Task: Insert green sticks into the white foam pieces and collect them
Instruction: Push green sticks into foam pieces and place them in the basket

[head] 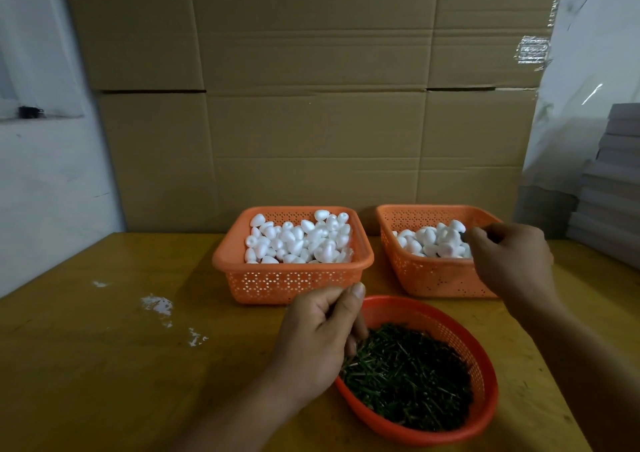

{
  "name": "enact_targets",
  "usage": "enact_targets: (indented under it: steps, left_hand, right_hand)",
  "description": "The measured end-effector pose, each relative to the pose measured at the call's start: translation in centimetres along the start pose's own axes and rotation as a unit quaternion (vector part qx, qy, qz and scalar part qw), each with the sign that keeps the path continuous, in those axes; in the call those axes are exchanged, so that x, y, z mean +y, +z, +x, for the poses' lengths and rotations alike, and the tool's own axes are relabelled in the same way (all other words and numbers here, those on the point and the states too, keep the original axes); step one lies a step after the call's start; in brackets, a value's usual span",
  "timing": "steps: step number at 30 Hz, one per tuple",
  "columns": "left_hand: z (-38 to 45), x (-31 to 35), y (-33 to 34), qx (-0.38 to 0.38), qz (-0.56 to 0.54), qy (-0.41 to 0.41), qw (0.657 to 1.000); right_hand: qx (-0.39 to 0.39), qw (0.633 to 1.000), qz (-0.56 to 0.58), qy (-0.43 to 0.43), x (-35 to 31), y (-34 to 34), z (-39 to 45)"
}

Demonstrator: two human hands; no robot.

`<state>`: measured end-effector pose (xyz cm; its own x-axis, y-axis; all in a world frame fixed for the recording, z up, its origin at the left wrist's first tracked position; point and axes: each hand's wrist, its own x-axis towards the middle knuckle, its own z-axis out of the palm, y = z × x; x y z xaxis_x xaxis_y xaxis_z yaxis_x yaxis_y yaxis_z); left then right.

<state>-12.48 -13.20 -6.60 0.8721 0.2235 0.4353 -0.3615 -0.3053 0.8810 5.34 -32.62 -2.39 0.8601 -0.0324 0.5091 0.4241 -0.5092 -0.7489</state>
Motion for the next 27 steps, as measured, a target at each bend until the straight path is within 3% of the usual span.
enact_targets:
  steps: [5, 10, 15, 21, 24, 27]
  left_hand:
    - [1.2, 0.0, -1.6, 0.053, 0.052, 0.015, 0.997]
    - [5.7, -1.4, -5.5, 0.107, 0.163, 0.002, 0.981]
    - [12.4, -2.4, -9.6, 0.066, 0.289, -0.121, 0.947]
    - [16.0, -2.6, -11.3, -0.158, 0.469, -0.249, 0.833]
    - [16.4, -2.8, -10.8, -0.240, 0.547, -0.258, 0.759]
    - [16.5, -3.1, -9.9, -0.271, 0.609, -0.240, 0.706]
  right_hand:
    - [-0.122, 0.986, 0.107, -0.044, -3.0, -0.4, -5.5]
    - [-0.339, 0.933, 0.062, -0.102, -3.9, -1.3, -7.9]
    - [-0.306, 0.932, 0.006, -0.193, -4.5, -0.8, -9.2]
    - [-0.291, 0.931, 0.016, -0.218, -4.6, -0.7, -9.7]
    - [-0.304, 0.927, 0.000, -0.220, -4.6, -0.5, -9.8]
    - [-0.311, 0.924, -0.020, -0.221, -4.5, -0.4, -9.8]
